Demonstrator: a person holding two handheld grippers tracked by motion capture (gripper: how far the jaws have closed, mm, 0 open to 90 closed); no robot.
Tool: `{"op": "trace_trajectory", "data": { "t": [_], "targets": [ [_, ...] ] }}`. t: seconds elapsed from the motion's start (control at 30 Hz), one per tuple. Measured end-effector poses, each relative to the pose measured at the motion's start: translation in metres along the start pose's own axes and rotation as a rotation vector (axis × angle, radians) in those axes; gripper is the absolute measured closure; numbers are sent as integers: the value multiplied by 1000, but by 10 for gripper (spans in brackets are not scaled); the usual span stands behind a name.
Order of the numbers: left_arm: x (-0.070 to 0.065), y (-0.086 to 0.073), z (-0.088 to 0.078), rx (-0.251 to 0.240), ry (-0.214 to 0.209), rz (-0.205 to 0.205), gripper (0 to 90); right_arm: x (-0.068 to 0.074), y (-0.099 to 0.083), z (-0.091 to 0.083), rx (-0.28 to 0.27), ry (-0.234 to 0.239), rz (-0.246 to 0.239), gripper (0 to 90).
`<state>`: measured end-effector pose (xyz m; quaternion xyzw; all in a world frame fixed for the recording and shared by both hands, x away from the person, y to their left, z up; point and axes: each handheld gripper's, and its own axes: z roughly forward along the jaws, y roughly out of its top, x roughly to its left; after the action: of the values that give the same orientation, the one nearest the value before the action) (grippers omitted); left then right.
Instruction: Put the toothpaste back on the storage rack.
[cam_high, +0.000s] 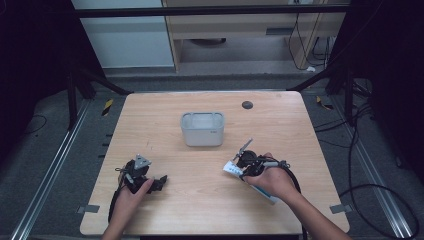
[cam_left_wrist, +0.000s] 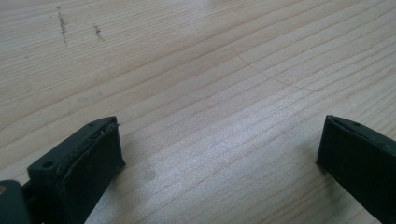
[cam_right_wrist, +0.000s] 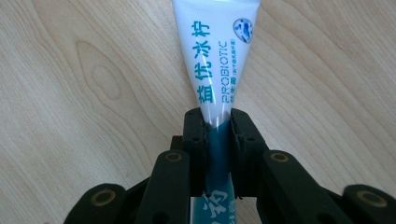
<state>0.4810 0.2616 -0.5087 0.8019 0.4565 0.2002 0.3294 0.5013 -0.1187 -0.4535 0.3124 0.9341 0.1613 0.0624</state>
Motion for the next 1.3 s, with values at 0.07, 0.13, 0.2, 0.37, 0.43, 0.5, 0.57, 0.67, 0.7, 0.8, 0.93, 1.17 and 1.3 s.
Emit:
{"op": "trace_trajectory", "data": {
  "t": [0.07,0.13,0.2,0.37,0.43,0.5,0.57,0.67,0.7,0.8,0.93,1.17,1.3],
  "targets": [
    [0,0,0,0,0,0,0,-2,0,-3,-5,-4,1,786],
    [0,0,0,0,0,0,0,-3,1,-5,-7,-5,5,786],
    [0,0,0,0,0,0,0,-6,3,-12,-10,-7,7,787],
    [0,0,0,0,0,0,0,-10,7,-23,-23,-18,1,790],
    [0,0,0,0,0,0,0,-10,9,-26,-24,-18,8,790],
    [0,0,0,0,0,1,0,-12,11,-30,-28,-22,7,790],
    [0,0,0,0,0,0,0,-14,13,-33,-34,-26,8,790],
    [0,0,0,0,0,0,0,-17,18,-40,-48,-32,10,790],
    [0,0,0,0,0,0,0,-18,20,-42,-55,-38,10,790],
    [0,0,0,0,0,0,0,-21,26,-50,-87,-47,20,790],
    [0,0,0,0,0,0,0,-25,33,-58,-130,-52,32,790],
    [0,0,0,0,0,0,0,-23,43,-62,-198,-53,24,790],
    [0,0,0,0,0,0,0,-19,50,-63,-238,-49,29,790]
  ]
}}
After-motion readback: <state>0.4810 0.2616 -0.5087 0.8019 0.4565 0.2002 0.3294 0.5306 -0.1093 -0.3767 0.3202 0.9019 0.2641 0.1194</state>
